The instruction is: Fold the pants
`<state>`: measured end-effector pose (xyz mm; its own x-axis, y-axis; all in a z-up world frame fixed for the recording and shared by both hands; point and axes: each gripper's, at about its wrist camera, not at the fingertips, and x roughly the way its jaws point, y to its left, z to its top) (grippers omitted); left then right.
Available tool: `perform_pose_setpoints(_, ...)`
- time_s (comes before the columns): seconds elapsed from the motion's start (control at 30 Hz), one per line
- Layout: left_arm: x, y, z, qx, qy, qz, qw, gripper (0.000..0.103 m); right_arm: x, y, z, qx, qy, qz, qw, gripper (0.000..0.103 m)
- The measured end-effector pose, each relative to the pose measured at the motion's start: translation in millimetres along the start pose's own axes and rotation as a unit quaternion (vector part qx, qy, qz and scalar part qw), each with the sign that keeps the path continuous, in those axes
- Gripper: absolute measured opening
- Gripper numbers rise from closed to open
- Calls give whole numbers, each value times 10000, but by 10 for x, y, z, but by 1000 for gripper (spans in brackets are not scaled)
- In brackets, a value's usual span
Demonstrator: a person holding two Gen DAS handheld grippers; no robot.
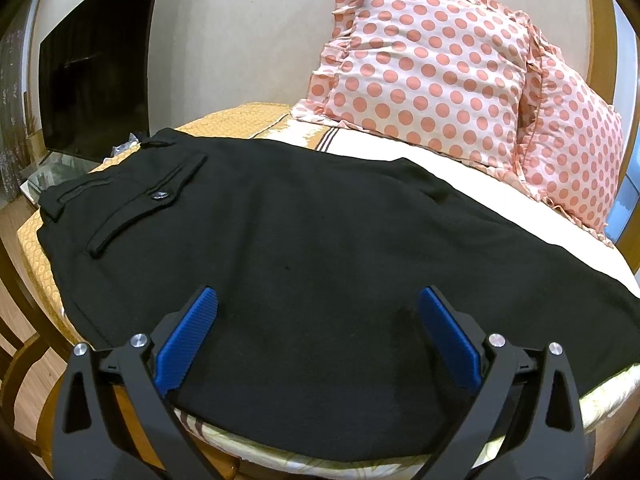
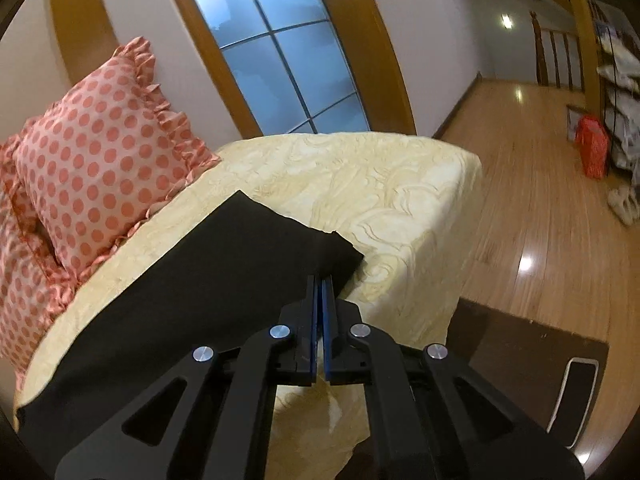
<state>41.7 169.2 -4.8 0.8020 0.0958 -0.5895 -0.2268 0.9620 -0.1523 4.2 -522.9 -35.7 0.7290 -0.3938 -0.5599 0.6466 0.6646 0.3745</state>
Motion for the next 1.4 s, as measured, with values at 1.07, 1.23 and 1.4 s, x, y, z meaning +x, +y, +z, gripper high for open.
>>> perform_pose_setpoints(1.07, 2, 1, -28, 10, -79, -51, 10000, 101, 55, -12, 64, 641, -93, 1104, 9918, 5)
perform_pose_setpoints(1.23, -9, 4, -34, -18, -109, -86, 9999, 101, -273, 610, 221, 120, -405, 1953, 9798, 5)
perform_pose_setpoints(1.4, -9, 6, -36, -37, -107, -82, 9999, 101, -704, 1774, 25, -845, -242, 3555, 9305, 5)
